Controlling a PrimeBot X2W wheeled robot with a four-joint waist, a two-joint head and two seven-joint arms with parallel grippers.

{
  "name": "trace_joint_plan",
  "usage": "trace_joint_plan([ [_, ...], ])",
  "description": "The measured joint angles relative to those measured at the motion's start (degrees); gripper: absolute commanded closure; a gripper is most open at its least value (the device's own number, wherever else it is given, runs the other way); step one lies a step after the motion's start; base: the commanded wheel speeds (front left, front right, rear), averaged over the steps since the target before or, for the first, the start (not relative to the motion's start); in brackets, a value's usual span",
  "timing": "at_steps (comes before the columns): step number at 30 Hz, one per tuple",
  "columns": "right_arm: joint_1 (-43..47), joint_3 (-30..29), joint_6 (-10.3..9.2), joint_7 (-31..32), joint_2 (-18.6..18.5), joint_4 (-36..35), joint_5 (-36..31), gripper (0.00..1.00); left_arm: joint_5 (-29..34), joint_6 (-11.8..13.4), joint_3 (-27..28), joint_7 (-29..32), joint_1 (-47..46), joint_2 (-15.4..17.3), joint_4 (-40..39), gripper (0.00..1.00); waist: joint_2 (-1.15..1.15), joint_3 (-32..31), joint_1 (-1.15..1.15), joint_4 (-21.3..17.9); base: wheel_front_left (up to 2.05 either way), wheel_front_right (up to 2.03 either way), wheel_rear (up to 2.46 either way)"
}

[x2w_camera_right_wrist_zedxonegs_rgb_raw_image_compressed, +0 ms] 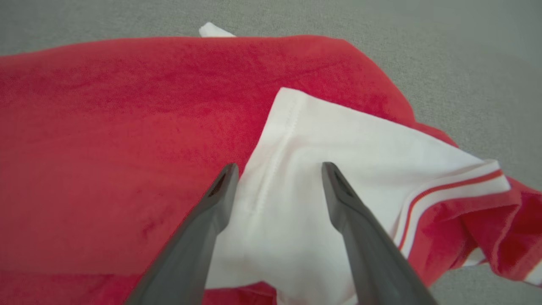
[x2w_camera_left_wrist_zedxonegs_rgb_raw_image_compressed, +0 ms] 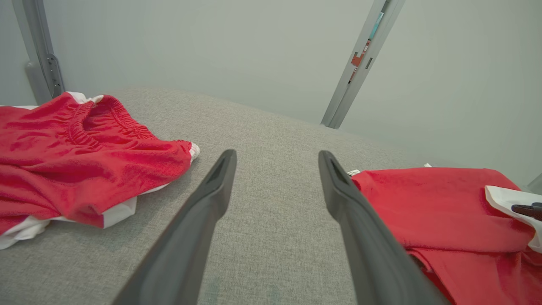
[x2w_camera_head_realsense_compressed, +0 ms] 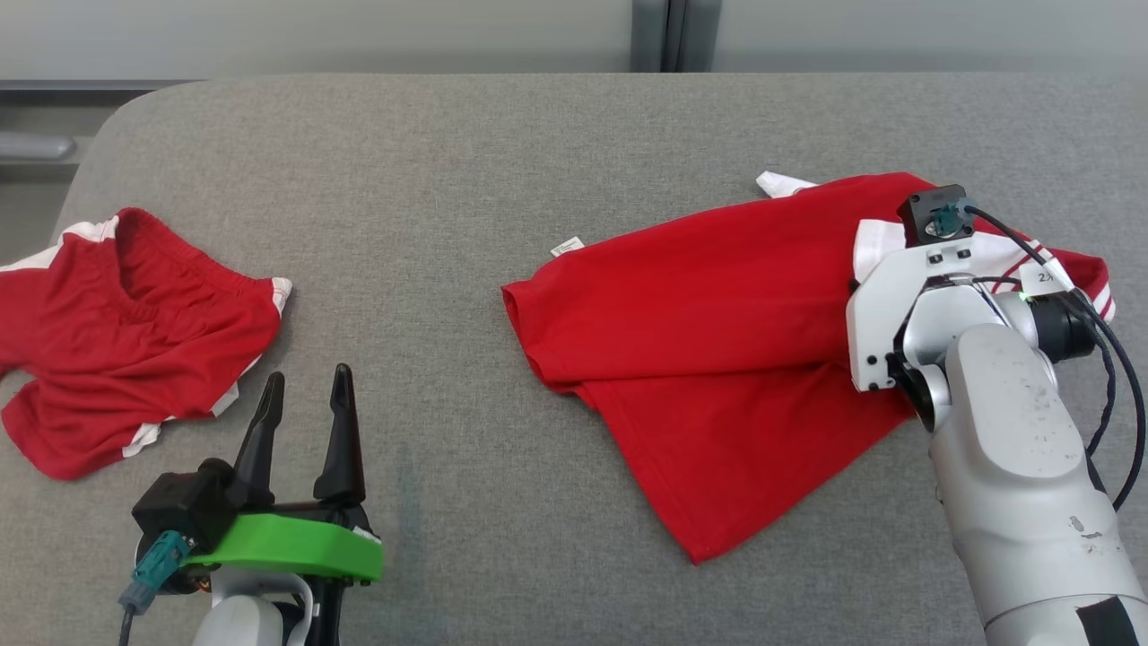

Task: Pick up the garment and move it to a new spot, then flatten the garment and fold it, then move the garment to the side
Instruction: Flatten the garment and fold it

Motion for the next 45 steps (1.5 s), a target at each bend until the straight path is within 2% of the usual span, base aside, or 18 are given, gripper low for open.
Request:
trace_joint_plan([
  [5, -0.1, -2.8, 0.00, 1.7, 0.0, 1.7, -2.1, 0.00, 0.0, -0.1, 0.0, 0.0, -0.4, -0.2, 0.1, 0.00, 0.00, 1.0, 0.00, 1.0, 0.00, 0.00, 0.00],
  [6, -0.2, -3.3, 0.00, 1.6, 0.0, 1.8, -2.4, 0.07, 0.0, -0.1, 0.1, 0.0, -0.5, -0.2, 0.1, 0.00, 0.00, 1.2, 0.00, 1.1, 0.00, 0.00, 0.00],
  [7, -0.3, -3.7, 0.00, 1.3, 0.0, 1.9, -2.6, 0.58, 0.1, -0.2, 0.3, 0.0, -0.5, -0.2, 0.1, 0.00, 0.00, 1.3, 0.00, 1.1, 0.00, 0.00, 0.00],
  [8, -0.3, -4.0, 0.00, 1.1, 0.0, 2.0, -2.7, 0.98, 0.1, -0.3, 0.4, 0.0, -0.5, -0.2, 0.1, 0.00, 0.00, 1.4, 0.00, 1.0, 0.00, 0.00, 0.00],
  [9, -0.3, -4.4, 0.00, 0.5, 0.0, 2.1, -2.7, 1.00, 0.1, -0.3, 0.4, 0.0, -0.6, -0.2, 0.2, 0.00, 0.00, 1.5, 0.00, 0.9, 0.00, 0.00, 0.00],
  [18, 2.2, -6.9, 0.00, -6.3, 0.0, -0.3, 1.1, 1.00, 0.5, -0.4, 0.8, 0.0, -0.7, -0.5, 0.7, 0.00, 0.00, 0.5, 0.00, -0.6, 0.00, 0.00, 0.00],
  [25, 9.2, -7.6, 0.00, -9.8, 0.0, -7.2, 6.5, 1.00, 0.6, -0.4, 1.4, 0.0, 0.3, -0.5, 0.7, 0.00, 0.00, -1.2, 0.00, -2.5, 0.00, 0.00, 0.00],
  [30, 17.8, -9.2, 0.00, -9.4, 0.0, -15.8, 10.8, 1.00, 0.6, -0.4, 1.1, 0.0, 0.5, -0.5, 0.7, 0.00, 0.00, -2.4, 0.00, -3.9, 0.00, 0.00, 0.00],
  [35, 28.7, -11.8, 0.00, -5.1, 0.0, -22.5, 14.8, 1.00, 0.6, -0.4, 0.9, 0.0, 1.2, -0.5, 0.7, 0.00, 0.00, -3.1, 0.00, -4.9, 0.00, 0.00, 0.00],
  [36, 30.1, -12.2, 0.00, -4.6, 0.0, -23.4, 15.1, 0.55, 0.6, -0.4, 1.0, 0.0, 1.2, -0.5, 0.7, 0.00, 0.00, -3.2, 0.00, -5.1, 0.00, 0.00, 0.00],
  [37, 31.3, -12.7, 0.00, -3.4, 0.0, -24.3, 15.4, 0.00, 0.6, -0.4, 1.0, 0.0, 1.2, -0.5, 0.7, 0.00, 0.00, -3.3, 0.00, -5.3, 0.00, 0.00, 0.00],
  [41, 34.5, -15.5, 0.00, -1.4, 0.0, -28.0, 15.8, 0.00, 0.6, -0.5, 0.9, 0.0, 1.7, -0.5, 0.6, 0.00, 0.00, -3.6, 0.00, -5.8, 0.00, 0.00, 0.00],
  [45, 34.3, -17.3, 0.00, -3.6, 0.0, -34.5, 15.6, 0.00, 0.6, -0.5, 0.7, 0.0, 1.7, -0.5, 0.7, 0.00, 0.00, -4.0, 0.00, -5.8, 0.00, 0.00, 0.00],
])
